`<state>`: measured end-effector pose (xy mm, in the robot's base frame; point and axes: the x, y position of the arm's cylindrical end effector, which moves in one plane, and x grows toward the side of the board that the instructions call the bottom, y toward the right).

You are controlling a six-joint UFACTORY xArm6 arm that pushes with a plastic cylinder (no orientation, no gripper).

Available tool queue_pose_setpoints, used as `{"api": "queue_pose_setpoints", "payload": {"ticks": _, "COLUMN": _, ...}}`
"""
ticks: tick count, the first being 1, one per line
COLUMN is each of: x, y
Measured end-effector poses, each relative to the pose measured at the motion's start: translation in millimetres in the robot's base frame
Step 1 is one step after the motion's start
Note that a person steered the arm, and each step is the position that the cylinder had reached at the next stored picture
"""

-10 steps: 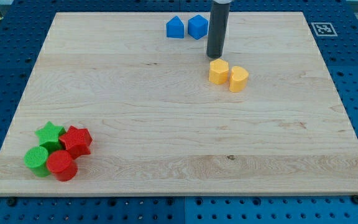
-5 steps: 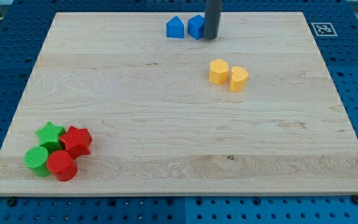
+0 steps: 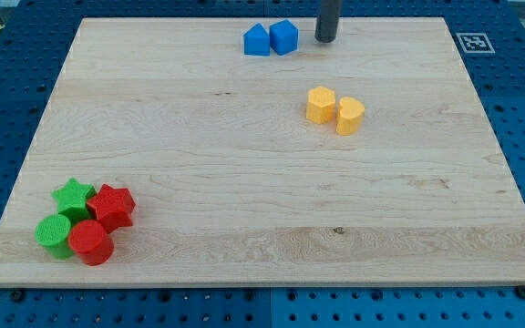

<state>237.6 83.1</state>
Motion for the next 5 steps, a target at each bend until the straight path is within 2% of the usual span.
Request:
{"api": "queue_pose_setpoints", "payload": {"ticks": 1, "x": 0, "y": -20}}
{"api": "queue_pose_setpoints", "payload": {"ticks": 3, "x": 2, "y": -22}}
{"api": "queue_pose_setpoints", "payload": {"ticks": 5, "x": -1, "y": 52}}
